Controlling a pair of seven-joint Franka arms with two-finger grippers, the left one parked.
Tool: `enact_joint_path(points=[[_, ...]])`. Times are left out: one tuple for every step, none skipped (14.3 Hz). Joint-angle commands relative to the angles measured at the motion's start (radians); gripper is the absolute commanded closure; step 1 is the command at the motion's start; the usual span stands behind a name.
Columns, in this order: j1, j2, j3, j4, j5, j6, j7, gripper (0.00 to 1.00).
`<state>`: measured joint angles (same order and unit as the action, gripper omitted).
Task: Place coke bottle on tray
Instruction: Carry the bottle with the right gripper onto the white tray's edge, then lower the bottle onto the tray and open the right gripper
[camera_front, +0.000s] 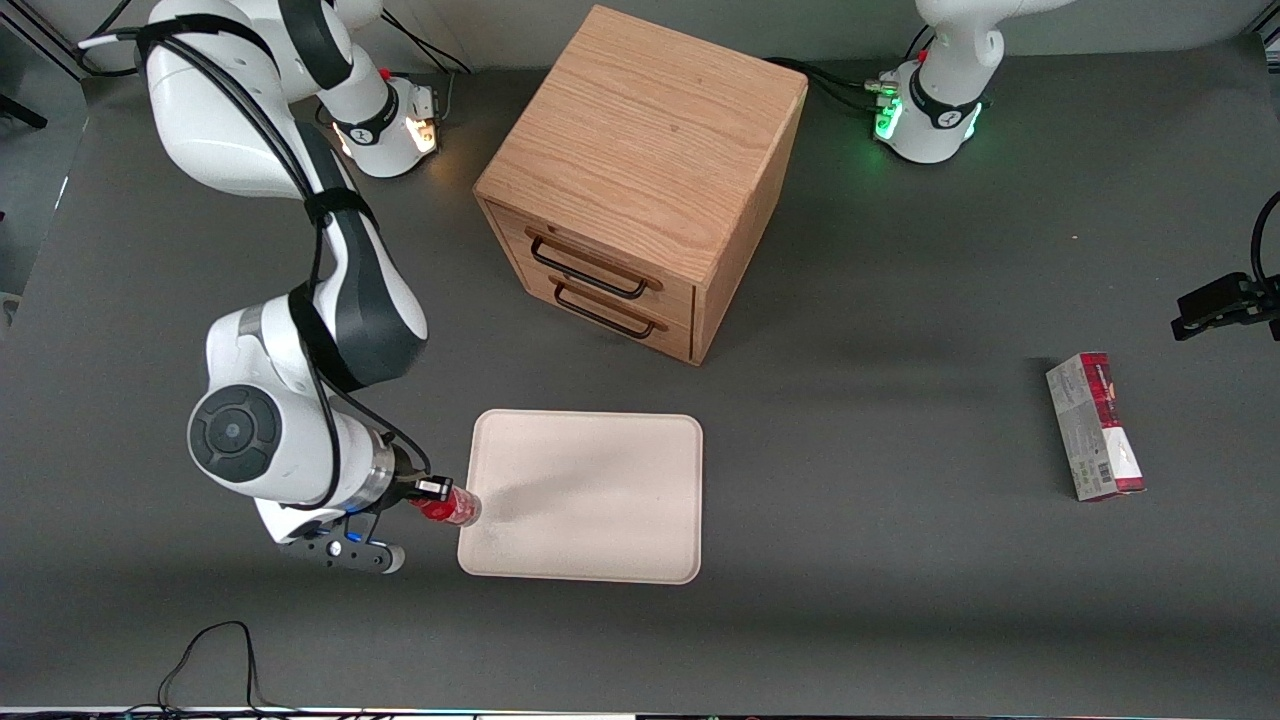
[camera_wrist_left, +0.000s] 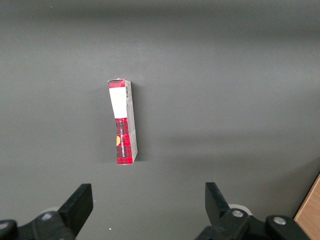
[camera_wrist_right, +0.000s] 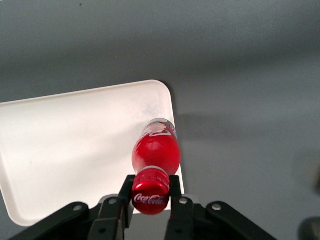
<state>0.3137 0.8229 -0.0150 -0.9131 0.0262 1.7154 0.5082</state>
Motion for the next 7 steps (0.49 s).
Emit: enact_joint_path(points=[[-0.007, 0.059, 0.012, 0.057, 0.018, 0.044, 0.035, 1.0], [-0.004, 0.071, 0.012, 0.057, 0.018, 0.061, 0.038, 1.0], [-0.002, 0.082, 0.012, 0.057, 0.018, 0.072, 0.038, 1.0], [-0.001, 0.09, 0.012, 0.057, 0.018, 0.079, 0.038, 1.0], [-0.001, 0.097, 0.013, 0.056, 0.017, 0.092, 0.039, 1.0], [0.007, 0.108, 0.012, 0.057, 0.017, 0.098, 0.041, 1.0], [0.008, 0.11, 0.012, 0.056, 0.017, 0.105, 0.041, 1.0]])
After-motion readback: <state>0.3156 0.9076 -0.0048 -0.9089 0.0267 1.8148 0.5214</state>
